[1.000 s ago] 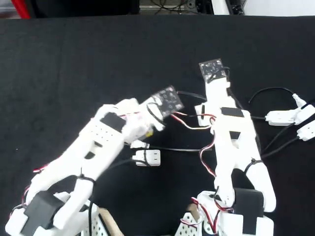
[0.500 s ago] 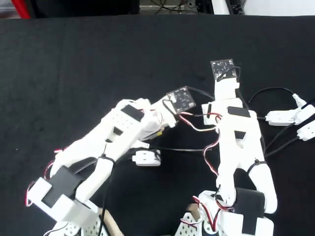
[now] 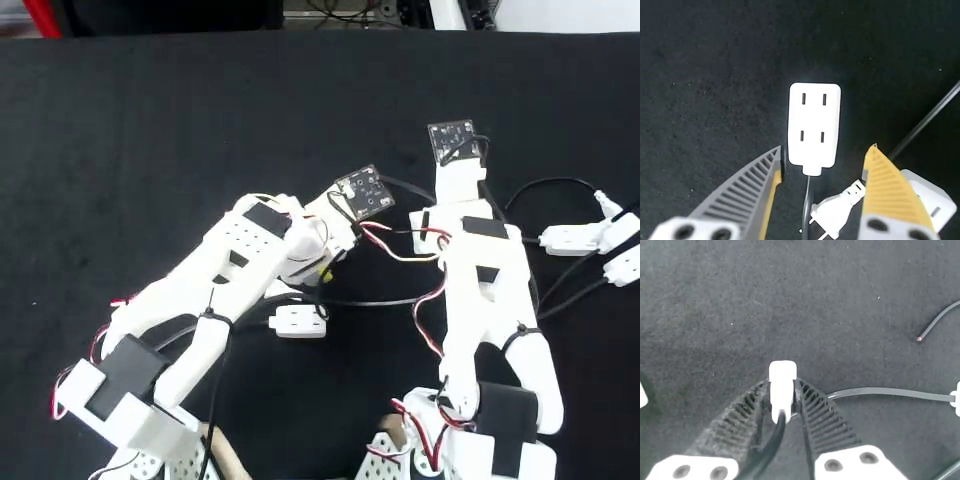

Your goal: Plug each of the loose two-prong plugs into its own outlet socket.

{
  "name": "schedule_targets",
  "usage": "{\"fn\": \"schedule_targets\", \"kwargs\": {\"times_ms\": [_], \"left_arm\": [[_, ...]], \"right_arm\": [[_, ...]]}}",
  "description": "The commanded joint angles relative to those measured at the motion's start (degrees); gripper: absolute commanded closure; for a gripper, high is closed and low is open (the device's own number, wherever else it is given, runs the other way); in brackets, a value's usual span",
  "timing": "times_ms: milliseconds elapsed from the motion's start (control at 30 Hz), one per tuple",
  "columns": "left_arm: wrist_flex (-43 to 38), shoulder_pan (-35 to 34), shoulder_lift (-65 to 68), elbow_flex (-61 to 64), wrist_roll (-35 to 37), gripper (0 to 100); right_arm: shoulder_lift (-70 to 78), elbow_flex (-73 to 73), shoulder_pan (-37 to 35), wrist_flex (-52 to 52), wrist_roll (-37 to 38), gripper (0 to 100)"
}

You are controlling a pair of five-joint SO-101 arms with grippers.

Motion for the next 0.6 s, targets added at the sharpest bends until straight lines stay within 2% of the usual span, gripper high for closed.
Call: {"fn": "schedule_targets", "kwargs": {"times_ms": [0,167,300,400,567], "left_arm": [[0.70,0.13,-0.88,-2.68,0.88,74],[11.08,5.05,-8.00,-1.36,0.97,75],[14.77,7.25,-21.01,4.97,0.97,86],[16.18,2.95,-33.05,12.18,0.97,89],[15.91,-10.68,-54.68,26.68,0.97,89]], "right_arm": [[-2.86,-3.12,0.35,0.35,-0.44,98.7],[-2.86,-4.09,0.35,2.29,-0.35,98.7],[-2.86,-4.44,0.70,2.37,-0.35,98.7],[-2.86,-4.26,0.09,2.37,1.67,98.7],[-2.86,-4.35,-1.05,2.37,3.25,98.7]]}}
